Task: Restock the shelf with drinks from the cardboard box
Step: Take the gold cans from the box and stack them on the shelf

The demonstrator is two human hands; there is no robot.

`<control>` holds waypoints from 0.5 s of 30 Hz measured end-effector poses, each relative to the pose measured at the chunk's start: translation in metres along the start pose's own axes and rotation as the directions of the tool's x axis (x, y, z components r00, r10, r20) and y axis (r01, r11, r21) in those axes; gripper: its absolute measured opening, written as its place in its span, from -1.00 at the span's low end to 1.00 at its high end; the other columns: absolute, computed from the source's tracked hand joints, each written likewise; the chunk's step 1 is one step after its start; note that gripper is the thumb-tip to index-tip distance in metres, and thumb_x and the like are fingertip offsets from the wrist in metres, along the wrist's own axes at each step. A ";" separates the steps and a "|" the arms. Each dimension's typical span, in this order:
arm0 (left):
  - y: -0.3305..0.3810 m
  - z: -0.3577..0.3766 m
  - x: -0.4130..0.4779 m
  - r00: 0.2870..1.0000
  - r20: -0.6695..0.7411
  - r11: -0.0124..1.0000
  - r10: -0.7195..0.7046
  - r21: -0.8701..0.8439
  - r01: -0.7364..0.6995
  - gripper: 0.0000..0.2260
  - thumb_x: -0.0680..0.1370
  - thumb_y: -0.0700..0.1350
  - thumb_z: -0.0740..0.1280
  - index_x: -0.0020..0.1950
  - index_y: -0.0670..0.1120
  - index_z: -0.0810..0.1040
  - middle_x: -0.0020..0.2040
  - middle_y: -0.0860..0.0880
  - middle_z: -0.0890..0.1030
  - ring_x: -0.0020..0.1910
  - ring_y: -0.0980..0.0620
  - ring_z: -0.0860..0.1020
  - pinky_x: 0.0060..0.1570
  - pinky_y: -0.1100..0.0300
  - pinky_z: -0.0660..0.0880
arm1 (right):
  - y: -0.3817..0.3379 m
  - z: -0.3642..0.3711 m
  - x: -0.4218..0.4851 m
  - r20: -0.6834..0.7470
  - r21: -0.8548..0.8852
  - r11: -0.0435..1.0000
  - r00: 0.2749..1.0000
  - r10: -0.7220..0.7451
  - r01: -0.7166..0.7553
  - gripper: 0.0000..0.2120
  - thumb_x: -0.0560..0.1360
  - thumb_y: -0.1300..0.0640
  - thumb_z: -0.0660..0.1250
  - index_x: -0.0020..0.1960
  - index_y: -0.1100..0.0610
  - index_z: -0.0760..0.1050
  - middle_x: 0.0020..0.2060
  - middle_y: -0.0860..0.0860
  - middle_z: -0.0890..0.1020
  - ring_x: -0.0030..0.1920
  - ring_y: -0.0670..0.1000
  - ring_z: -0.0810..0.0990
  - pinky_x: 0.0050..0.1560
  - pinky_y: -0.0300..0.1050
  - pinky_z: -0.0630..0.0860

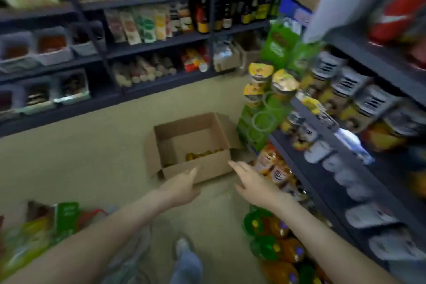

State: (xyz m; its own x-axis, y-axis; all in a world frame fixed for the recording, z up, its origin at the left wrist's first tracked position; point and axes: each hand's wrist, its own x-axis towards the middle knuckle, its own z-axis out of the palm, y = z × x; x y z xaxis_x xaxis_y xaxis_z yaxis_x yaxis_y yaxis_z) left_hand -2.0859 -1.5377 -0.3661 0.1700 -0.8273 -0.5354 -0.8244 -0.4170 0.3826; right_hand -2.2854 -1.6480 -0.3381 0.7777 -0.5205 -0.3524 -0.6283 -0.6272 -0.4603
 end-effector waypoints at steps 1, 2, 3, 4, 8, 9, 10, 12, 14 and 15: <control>-0.022 -0.009 0.009 0.999 -0.002 0.999 -0.037 -0.016 0.037 -0.37 0.59 0.03 0.21 0.57 0.04 -0.04 0.49 -0.08 0.28 0.37 -0.09 0.38 0.24 0.09 0.40 | -0.003 0.001 0.025 0.032 0.010 1.000 0.999 0.017 -0.017 -0.39 0.61 0.20 0.15 0.57 0.01 -0.02 0.48 -0.02 0.18 0.42 0.06 0.27 0.24 -0.12 0.37; -0.042 -0.019 0.016 0.998 -0.003 0.997 -0.064 -0.036 0.064 -0.38 0.59 0.00 0.21 0.57 0.02 -0.02 0.46 -0.11 0.32 0.34 -0.12 0.40 0.23 0.06 0.42 | -0.005 0.003 0.048 0.060 0.022 0.999 0.997 0.040 -0.042 -0.40 0.61 0.18 0.16 0.57 0.00 -0.02 0.48 -0.02 0.18 0.41 0.07 0.28 0.28 -0.05 0.38; -0.062 -0.027 0.025 0.996 -0.007 0.995 -0.089 -0.050 0.089 -0.39 0.59 -0.01 0.20 0.56 0.00 -0.01 0.43 -0.15 0.35 0.31 -0.14 0.42 0.21 0.04 0.43 | -0.005 0.006 0.068 0.080 0.035 0.997 0.995 0.064 -0.067 -0.40 0.61 0.16 0.16 0.57 -0.01 -0.01 0.48 -0.02 0.19 0.39 0.09 0.31 0.28 0.01 0.40; -0.078 -0.035 0.035 0.993 -0.004 0.991 -0.121 -0.055 0.120 -0.40 0.59 -0.02 0.19 0.56 -0.01 0.00 0.41 -0.17 0.38 0.29 -0.16 0.44 0.19 0.02 0.44 | -0.005 0.008 0.087 0.101 0.047 0.995 0.991 0.084 -0.089 -0.41 0.61 0.14 0.15 0.56 -0.02 0.00 0.48 -0.02 0.19 0.37 0.10 0.34 0.26 0.04 0.42; -0.115 -0.064 0.070 0.981 0.037 0.981 -0.189 -0.030 0.190 -0.42 0.61 -0.06 0.17 0.56 -0.01 -0.01 0.43 -0.19 0.32 0.32 -0.19 0.40 0.21 0.02 0.42 | 0.009 0.016 0.140 0.185 0.070 0.982 0.970 0.160 -0.176 -0.42 0.62 0.15 0.15 0.56 -0.05 0.01 0.50 0.00 0.17 0.31 0.10 0.42 0.17 -0.04 0.46; -0.119 -0.069 0.080 0.980 0.049 0.981 -0.192 -0.019 0.193 -0.43 0.61 -0.08 0.17 0.56 -0.01 -0.01 0.42 -0.19 0.33 0.31 -0.19 0.41 0.18 0.05 0.41 | 0.017 0.017 0.152 0.203 0.084 0.977 0.963 0.176 -0.197 -0.43 0.62 0.17 0.15 0.56 -0.04 0.03 0.50 0.01 0.18 0.34 0.09 0.40 0.21 -0.05 0.44; -0.123 -0.073 0.091 0.979 0.058 0.980 -0.196 -0.009 0.197 -0.44 0.61 -0.09 0.16 0.56 0.00 -0.01 0.41 -0.18 0.33 0.29 -0.19 0.42 0.15 0.08 0.40 | 0.025 0.017 0.164 0.225 0.096 0.971 0.955 0.193 -0.219 -0.43 0.61 0.19 0.16 0.56 -0.03 0.04 0.50 0.02 0.19 0.37 0.08 0.36 0.26 -0.05 0.41; -0.131 -0.075 0.115 0.975 0.070 0.977 -0.211 -0.014 0.213 -0.44 0.62 -0.08 0.15 0.56 0.02 -0.01 0.41 -0.16 0.32 0.29 -0.17 0.42 0.12 0.10 0.41 | 0.043 0.019 0.190 0.276 0.099 0.958 0.933 0.232 -0.268 -0.41 0.61 0.21 0.17 0.56 -0.04 0.05 0.51 0.01 0.18 0.43 0.08 0.29 0.30 -0.06 0.39; -0.138 -0.070 0.142 0.968 0.089 0.970 -0.234 -0.045 0.239 -0.44 0.62 -0.04 0.14 0.57 0.02 -0.03 0.41 -0.15 0.32 0.27 -0.16 0.43 0.13 0.07 0.42 | 0.063 0.021 0.218 0.300 0.075 0.948 0.914 0.273 -0.308 -0.40 0.60 0.22 0.19 0.56 -0.03 0.06 0.50 0.02 0.21 0.44 0.08 0.28 0.32 -0.06 0.38; -0.142 -0.066 0.157 0.962 0.099 0.964 -0.255 -0.058 0.261 -0.44 0.62 -0.04 0.14 0.57 0.01 -0.03 0.40 -0.14 0.32 0.27 -0.15 0.43 0.14 0.06 0.43 | 0.073 0.024 0.233 0.302 0.058 0.944 0.907 0.293 -0.324 -0.41 0.59 0.23 0.19 0.55 -0.02 0.08 0.49 0.04 0.24 0.43 0.08 0.29 0.32 -0.08 0.36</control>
State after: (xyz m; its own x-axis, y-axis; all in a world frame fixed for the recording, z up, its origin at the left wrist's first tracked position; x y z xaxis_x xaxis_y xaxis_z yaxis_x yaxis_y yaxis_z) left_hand -1.9067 -1.6330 -0.4549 0.3205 -0.6524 -0.6868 -0.7189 -0.6397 0.2721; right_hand -2.1497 -1.8013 -0.4741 0.5273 -0.4808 -0.7006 -0.8442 -0.3896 -0.3680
